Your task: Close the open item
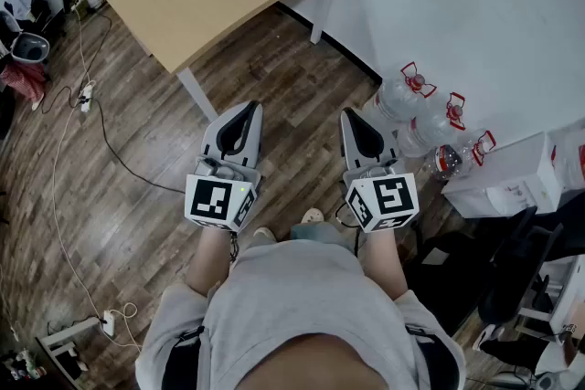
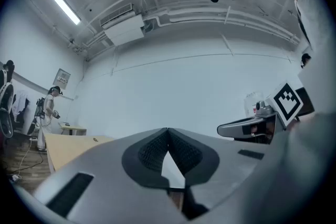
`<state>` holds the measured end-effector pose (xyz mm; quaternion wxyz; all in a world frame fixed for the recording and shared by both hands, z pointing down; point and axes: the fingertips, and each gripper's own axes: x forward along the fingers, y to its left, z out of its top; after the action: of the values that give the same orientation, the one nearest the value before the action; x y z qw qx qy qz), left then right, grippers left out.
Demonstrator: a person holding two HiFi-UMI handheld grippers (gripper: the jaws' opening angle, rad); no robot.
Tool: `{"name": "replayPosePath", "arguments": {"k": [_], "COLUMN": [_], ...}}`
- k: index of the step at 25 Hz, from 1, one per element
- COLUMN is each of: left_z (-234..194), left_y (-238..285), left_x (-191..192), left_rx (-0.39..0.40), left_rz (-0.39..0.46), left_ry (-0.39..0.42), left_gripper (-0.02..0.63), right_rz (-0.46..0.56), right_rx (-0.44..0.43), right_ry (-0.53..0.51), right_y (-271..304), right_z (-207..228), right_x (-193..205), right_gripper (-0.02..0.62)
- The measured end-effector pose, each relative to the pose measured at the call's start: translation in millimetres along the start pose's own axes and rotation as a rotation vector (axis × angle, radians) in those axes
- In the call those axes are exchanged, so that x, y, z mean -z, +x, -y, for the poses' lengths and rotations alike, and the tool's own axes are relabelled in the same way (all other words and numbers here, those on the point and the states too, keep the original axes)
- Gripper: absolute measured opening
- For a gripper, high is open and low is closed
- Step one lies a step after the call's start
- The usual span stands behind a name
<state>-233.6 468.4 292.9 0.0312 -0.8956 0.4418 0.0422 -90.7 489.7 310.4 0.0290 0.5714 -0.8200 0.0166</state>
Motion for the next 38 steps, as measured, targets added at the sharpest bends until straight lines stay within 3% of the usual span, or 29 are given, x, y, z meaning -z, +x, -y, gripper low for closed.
{"name": "replayPosePath", "arguments": {"k": [15,24,38], "left_z": [15.0,25.5,47.8], "left_y": [13.9,49.1,115.5], "left_x": [0.0,3.6,15.4], "left_rx": [0.012,-0.011,-0.058], "left_rz": [0.004,0.01,-0.006], "left_ry": [-0.008,0.0,0.074], "left_gripper": [0.015,0.017,0.017], "right_rz": [-0.003,0.029,0.029], "right_rx": [-0.004,-0.022,-0.125], "right_ry": [-0.013,0.006,0.003], "right_y": [-4.0,9.5,35.5], "right_z": [12.8,49.8,111.1], "right_x": [-0.4,-2.8,5.3], "right_gripper": [0.011,0.011,0.011]}}
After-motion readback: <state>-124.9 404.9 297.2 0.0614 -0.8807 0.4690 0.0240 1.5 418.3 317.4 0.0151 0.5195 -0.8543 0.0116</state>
